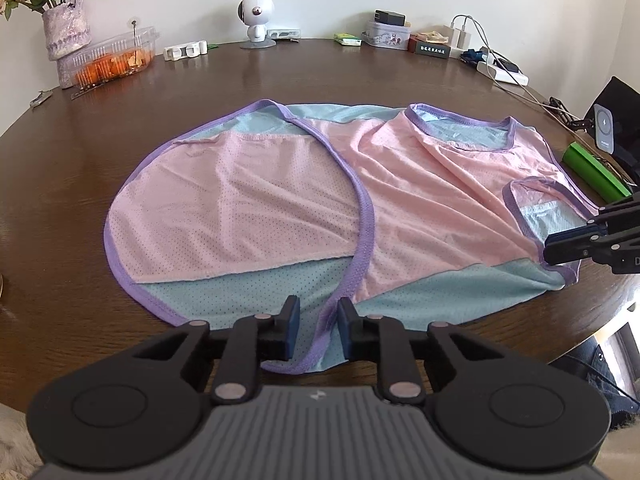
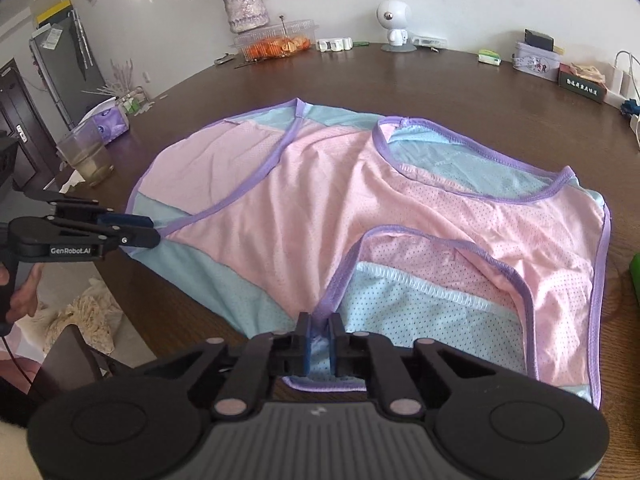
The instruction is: Fold clothes
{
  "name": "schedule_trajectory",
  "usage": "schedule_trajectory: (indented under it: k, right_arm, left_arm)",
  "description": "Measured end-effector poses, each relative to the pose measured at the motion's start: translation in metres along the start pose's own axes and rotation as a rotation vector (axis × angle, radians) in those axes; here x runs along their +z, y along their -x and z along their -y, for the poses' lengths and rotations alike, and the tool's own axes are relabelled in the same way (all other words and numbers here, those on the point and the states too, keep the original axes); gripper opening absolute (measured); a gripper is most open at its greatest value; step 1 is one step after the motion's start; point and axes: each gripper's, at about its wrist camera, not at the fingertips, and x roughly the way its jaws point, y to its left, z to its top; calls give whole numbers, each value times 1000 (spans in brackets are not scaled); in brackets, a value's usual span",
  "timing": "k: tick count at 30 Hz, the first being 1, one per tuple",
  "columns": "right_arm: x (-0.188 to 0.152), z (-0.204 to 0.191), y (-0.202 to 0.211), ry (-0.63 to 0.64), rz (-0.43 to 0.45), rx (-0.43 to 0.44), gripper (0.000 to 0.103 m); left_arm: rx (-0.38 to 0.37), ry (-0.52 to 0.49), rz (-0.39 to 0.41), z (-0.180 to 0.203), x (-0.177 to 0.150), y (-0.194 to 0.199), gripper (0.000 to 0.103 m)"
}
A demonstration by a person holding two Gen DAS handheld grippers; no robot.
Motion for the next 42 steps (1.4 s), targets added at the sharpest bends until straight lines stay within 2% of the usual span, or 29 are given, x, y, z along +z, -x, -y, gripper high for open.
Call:
schedule_trajectory:
  k: [1, 2, 3, 4, 5, 7, 8, 11, 15, 16, 17, 19, 21, 24, 25, 26, 27, 28, 29, 31, 37, 39, 41, 42]
  right_arm:
    - [3, 1, 5, 3, 26, -5, 17]
    - [6, 6, 11, -7, 65, -20, 29]
    - [8, 12, 15, -18, 100, -47, 35]
    - [10, 19, 16, -19, 126, -85, 40]
    - [15, 24, 11, -8, 126, -141, 39]
    - [25, 30, -1, 17, 109, -222, 35]
    - [29, 32, -6, 18, 115, -215, 35]
    - [40, 37, -24, 20, 121, -197, 31]
    - [39, 38, -45, 33, 91, -214, 28]
    - [39, 40, -45, 21, 87, -237, 17]
    - [39, 41, -45, 8, 84, -263, 0]
    - [39, 45, -43, -19, 78, -314, 0]
    - [39, 48, -38, -41, 77, -301, 1]
    - [49, 44, -31, -25, 121, -239, 15]
    - [55, 42, -34, -11, 127, -215, 35]
    - [59, 39, -42, 8, 126, -210, 50]
    - [64, 37, -50, 27, 123, -207, 49]
    - [68, 34, -58, 46, 121, -204, 44]
    - [72, 31, -69, 63, 100, -212, 27]
    - [74, 32, -76, 48, 85, -229, 0]
    - [63, 54, -61, -88, 95, -337, 0]
    - [60, 57, -58, -106, 102, -330, 1]
    - [59, 58, -55, -113, 108, -315, 8]
    - [59, 57, -53, -110, 111, -304, 9]
  left_arm:
    - [-7, -3, 3, 1, 1, 0, 25]
    - [-14, -5, 6, 3, 3, 0, 31]
    - [-21, -8, 9, 4, 4, 0, 34]
    - [-27, -10, 12, 6, 5, 0, 34]
    - [-34, -13, 15, 7, 7, 0, 34]
    - [-22, -21, -4, 7, 6, -6, 23]
    - [-10, -22, -1, 8, 2, -5, 18]
    - [-2, 6, -2, 3, -2, -1, 12]
    - [8, 9, 3, 2, -5, 2, 10]
    - [6, 13, 3, 2, -5, 3, 10]
    - [1, 18, 2, -3, -5, 3, 9]
    - [-4, 26, 0, -6, -5, 3, 8]
    - [-8, 27, -1, -6, -5, 2, 8]
    - [-15, 24, -10, -7, -2, 2, 9]
    - [-15, 22, -9, -7, -2, 2, 10]
    - [-15, 20, -8, -7, -2, 1, 10]
    - [-15, 20, -6, -7, -2, 2, 10]
    - [-14, 21, -5, -7, -3, 2, 10]
    - [-13, 22, -4, -7, -3, 2, 10]
    - [-13, 27, -1, -8, -4, 3, 10]
    - [-15, 23, -2, -7, -3, 1, 10]
    - [-17, 20, -5, -7, -2, 1, 10]
    - [-18, 17, -7, -7, -2, 1, 10]
    - [-16, 16, -8, -7, -2, 1, 10]
